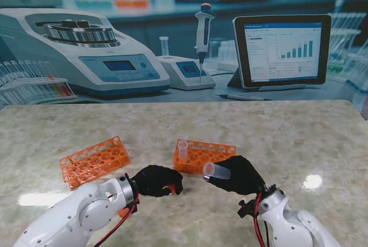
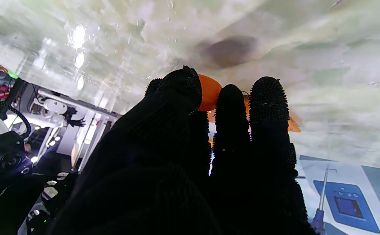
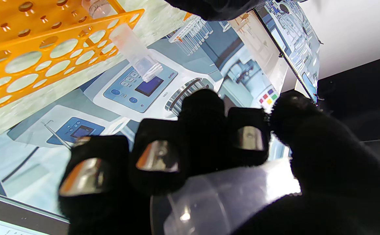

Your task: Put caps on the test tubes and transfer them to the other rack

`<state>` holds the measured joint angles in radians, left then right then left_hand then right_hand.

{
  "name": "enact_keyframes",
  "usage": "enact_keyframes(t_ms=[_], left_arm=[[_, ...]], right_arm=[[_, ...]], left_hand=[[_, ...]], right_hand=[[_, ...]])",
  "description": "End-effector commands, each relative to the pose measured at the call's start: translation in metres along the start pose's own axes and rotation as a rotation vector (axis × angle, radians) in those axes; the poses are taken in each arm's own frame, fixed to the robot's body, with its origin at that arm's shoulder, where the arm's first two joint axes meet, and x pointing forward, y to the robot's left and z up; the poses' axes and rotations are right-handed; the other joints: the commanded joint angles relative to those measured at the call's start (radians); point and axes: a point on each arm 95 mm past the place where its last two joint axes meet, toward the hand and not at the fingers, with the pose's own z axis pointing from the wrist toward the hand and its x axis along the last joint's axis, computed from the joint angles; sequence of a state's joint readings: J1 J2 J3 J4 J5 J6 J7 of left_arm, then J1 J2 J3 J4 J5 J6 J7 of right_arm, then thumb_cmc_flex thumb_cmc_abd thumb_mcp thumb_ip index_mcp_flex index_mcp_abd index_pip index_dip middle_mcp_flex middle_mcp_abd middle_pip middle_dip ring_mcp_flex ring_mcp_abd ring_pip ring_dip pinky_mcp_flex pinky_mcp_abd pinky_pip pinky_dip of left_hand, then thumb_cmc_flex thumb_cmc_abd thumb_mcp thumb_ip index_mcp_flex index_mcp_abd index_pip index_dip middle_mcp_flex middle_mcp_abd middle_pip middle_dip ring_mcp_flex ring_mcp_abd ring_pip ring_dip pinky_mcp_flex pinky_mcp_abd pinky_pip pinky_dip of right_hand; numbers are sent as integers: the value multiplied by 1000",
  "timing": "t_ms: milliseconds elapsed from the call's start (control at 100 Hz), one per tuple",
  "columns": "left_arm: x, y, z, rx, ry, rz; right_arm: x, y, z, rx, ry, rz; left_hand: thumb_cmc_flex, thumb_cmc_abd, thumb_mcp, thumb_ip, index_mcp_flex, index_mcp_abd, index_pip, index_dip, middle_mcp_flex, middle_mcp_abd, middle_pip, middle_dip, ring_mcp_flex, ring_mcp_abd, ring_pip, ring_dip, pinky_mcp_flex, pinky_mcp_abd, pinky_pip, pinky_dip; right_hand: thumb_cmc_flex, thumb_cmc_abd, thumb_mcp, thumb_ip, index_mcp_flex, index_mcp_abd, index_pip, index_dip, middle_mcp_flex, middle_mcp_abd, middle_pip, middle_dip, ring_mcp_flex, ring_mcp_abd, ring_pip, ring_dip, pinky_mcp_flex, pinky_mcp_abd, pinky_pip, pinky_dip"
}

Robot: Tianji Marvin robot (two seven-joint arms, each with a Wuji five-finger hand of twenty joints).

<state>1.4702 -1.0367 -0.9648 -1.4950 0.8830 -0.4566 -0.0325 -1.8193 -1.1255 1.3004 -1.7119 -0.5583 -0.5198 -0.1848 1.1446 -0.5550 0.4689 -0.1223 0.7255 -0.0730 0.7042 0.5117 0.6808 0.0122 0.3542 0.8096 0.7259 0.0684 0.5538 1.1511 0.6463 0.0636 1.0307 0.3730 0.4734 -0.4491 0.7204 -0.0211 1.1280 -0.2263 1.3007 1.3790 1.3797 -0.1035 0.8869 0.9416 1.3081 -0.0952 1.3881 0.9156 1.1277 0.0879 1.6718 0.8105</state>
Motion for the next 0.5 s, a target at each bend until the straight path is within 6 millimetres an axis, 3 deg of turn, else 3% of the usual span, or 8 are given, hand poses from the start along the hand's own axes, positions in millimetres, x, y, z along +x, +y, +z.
enact_keyframes(t_ms=[0, 140, 490], left_arm=[[5, -5, 1, 14, 12, 1], [6, -10, 0, 34, 15, -5], [11, -23, -2, 75, 28, -16]], right_arm=[[2, -3, -1, 4, -2, 10], [2, -3, -1, 2, -2, 10], [1, -2, -1, 0, -2, 14]], left_hand=[[110, -14, 69, 65, 28, 51, 31, -6, 2, 24, 16, -22, 15, -37, -10, 15, 11, -18, -22, -40], [111, -14, 70, 65, 29, 52, 30, -6, 2, 25, 16, -25, 17, -35, -13, 19, 9, -2, -25, -36], [112, -11, 69, 64, 28, 53, 29, -6, 0, 28, 15, -25, 17, -35, -19, 25, 12, -17, -27, -36]], right_hand=[[23, 54, 16, 7, 66, 17, 11, 20, 23, -6, 6, 2, 14, -74, 128, 42, 18, 0, 48, 5], [24, 53, 17, 7, 66, 17, 11, 21, 23, -9, 6, 3, 14, -74, 128, 42, 18, 0, 48, 5], [24, 53, 16, 7, 66, 17, 11, 22, 23, -6, 6, 2, 14, -73, 127, 42, 18, 0, 48, 5]])
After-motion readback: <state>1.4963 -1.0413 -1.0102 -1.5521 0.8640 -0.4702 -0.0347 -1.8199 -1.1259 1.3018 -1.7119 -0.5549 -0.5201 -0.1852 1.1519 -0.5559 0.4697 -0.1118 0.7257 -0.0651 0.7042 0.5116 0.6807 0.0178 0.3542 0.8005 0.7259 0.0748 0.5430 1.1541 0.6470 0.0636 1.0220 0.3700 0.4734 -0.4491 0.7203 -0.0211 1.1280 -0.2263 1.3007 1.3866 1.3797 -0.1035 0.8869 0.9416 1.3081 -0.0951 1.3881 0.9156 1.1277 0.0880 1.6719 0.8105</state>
